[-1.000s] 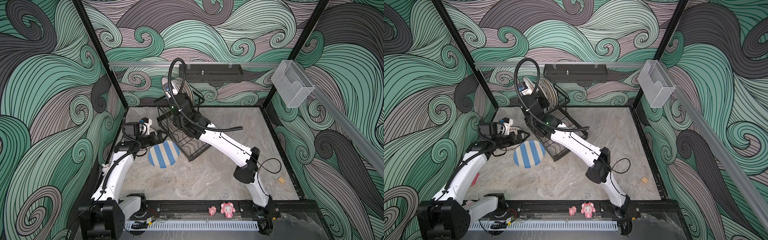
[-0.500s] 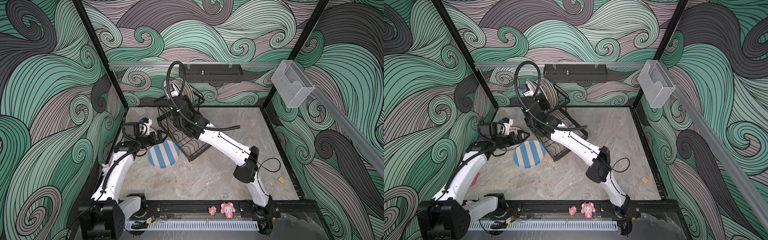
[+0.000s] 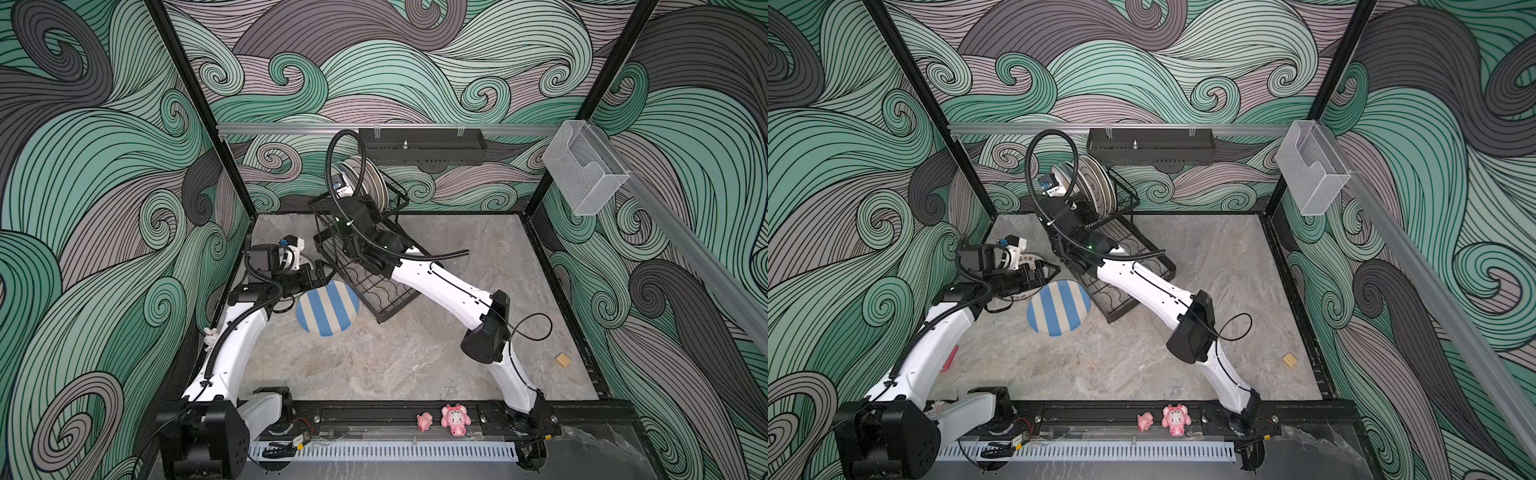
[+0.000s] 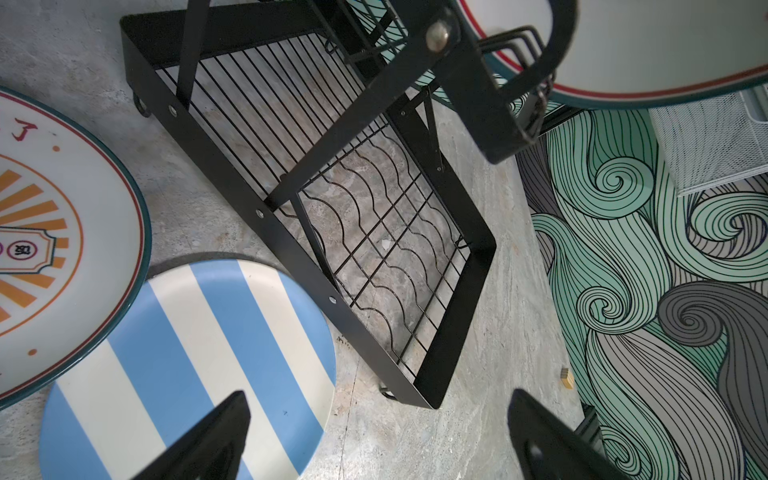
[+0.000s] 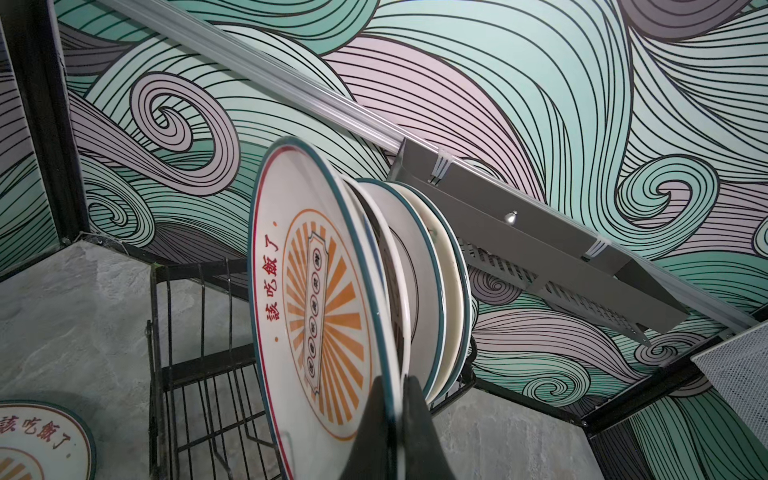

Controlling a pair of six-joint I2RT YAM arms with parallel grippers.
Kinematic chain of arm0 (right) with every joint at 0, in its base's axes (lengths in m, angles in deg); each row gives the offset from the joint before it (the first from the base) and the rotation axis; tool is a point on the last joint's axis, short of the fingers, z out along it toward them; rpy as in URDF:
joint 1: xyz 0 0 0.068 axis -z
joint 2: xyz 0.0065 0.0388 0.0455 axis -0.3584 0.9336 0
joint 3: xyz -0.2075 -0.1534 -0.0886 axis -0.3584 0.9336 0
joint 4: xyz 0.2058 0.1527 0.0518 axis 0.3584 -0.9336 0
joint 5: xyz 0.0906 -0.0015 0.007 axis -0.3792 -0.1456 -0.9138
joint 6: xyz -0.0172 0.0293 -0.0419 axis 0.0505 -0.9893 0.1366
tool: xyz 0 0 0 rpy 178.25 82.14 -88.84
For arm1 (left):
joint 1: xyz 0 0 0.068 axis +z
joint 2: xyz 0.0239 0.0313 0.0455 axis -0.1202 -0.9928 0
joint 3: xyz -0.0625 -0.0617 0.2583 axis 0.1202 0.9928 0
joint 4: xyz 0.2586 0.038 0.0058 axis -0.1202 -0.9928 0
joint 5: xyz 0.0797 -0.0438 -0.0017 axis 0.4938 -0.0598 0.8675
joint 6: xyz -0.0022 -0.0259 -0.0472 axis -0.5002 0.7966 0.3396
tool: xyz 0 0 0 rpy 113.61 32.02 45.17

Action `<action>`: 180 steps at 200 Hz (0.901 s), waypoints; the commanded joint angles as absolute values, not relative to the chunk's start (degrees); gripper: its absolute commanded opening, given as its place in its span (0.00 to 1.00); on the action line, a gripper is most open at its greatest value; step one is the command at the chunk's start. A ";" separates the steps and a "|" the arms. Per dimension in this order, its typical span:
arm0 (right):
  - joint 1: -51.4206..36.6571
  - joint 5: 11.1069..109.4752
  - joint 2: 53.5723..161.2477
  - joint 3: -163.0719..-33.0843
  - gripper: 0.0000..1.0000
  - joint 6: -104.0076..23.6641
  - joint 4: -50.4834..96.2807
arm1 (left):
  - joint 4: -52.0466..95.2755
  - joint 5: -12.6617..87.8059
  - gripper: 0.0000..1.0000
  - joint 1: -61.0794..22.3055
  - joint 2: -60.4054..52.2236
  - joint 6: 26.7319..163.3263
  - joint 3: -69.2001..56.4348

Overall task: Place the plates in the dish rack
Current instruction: 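Lower the sunburst plate into the rack slot beside the stacked plates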

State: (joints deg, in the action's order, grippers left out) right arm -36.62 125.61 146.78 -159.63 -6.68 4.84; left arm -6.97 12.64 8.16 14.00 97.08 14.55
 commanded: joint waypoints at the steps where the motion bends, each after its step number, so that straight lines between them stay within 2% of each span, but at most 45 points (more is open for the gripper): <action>1: -36.37 126.60 148.00 -162.81 0.00 -8.05 4.47 | -6.82 11.89 0.99 7.78 14.07 97.06 14.47; 72: -35.70 125.01 153.17 -170.23 0.00 -9.90 -0.34 | -7.52 12.50 0.99 7.69 13.99 96.63 14.38; 180: -34.54 122.95 155.99 -171.68 0.00 -12.79 -2.39 | -7.92 12.67 0.99 7.69 13.74 96.42 14.16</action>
